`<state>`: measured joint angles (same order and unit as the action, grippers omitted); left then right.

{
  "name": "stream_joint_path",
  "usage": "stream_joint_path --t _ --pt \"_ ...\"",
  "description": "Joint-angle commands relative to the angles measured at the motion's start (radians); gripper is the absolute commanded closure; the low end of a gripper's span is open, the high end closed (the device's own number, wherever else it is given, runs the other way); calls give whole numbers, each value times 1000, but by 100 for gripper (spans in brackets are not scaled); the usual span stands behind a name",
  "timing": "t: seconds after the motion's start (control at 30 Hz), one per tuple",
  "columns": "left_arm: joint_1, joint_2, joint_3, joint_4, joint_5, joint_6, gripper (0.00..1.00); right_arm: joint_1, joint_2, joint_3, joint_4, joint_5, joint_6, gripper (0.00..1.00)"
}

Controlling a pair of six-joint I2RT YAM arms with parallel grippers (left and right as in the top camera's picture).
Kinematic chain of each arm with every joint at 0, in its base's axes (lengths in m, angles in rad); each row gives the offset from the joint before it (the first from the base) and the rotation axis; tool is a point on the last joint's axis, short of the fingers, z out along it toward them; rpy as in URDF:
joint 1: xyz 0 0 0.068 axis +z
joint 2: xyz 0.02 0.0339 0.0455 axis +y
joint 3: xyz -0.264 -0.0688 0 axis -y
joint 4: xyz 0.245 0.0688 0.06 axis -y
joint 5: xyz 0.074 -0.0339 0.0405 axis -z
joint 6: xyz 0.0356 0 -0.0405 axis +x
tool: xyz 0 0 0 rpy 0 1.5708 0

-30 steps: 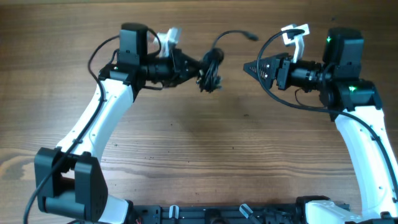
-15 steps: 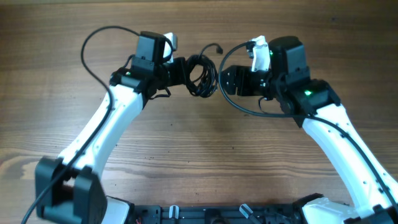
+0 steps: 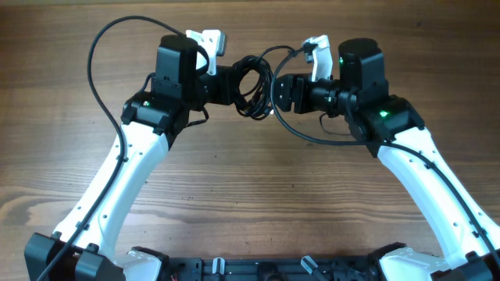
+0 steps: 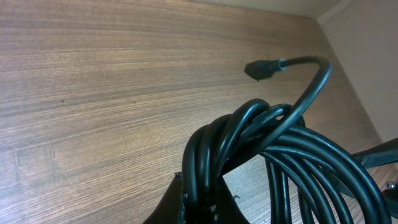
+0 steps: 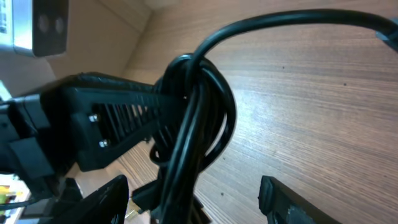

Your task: Untangle cables

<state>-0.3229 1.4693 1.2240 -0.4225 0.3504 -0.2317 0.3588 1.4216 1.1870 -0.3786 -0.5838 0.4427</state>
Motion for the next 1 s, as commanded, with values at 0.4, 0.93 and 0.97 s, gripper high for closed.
stream_joint_path --t 0.4,0.93,0.97 --pt "-2 -28 7 173 351 -144 96 5 136 15 -27 141 190 80" --pt "185 -139 7 50 222 -348 96 -36 141 15 -352 569 251 96" --pt "183 -139 7 13 198 -347 96 -36 141 15 -336 509 185 96"
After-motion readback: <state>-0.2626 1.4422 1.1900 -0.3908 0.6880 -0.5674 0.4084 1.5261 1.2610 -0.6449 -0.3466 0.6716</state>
